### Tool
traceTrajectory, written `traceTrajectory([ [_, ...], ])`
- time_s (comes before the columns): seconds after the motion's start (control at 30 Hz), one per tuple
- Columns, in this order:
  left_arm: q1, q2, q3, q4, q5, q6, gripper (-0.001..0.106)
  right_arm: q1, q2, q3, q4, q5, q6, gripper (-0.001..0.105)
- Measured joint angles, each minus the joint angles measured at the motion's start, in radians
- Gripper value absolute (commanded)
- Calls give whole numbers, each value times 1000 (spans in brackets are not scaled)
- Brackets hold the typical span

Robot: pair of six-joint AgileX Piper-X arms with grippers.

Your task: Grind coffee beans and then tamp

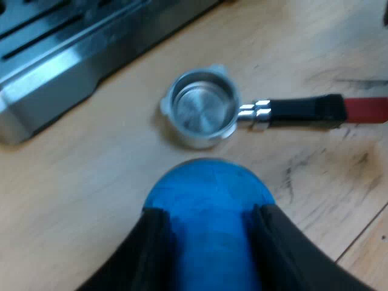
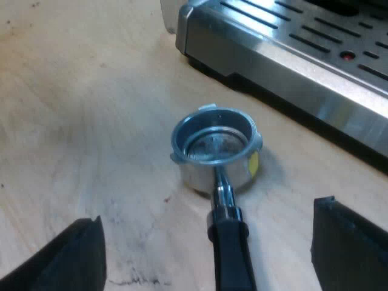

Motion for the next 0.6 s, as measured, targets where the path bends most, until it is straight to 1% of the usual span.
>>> traceTrajectory([
  [0.13, -44, 42, 0, -43, 10, 0, 0, 0, 0, 0, 13, 0, 2, 71],
  [0.37, -106, 152, 0, -100, 14, 0, 0, 0, 0, 0, 15, 0, 2, 71],
  [0.43, -113, 180, -2, -108, 14, 0, 0, 0, 0, 0, 15, 0, 2, 71],
  [0.5, -125, 229, -23, -112, 16, 6, 0, 0, 0, 0, 15, 0, 2, 71],
  [0.57, -130, 260, -40, -118, 17, 25, 0, 0, 0, 0, 15, 0, 9, 71],
  [0.6, -130, 260, -40, -118, 17, 25, 0, 0, 0, 0, 15, 0, 14, 71],
])
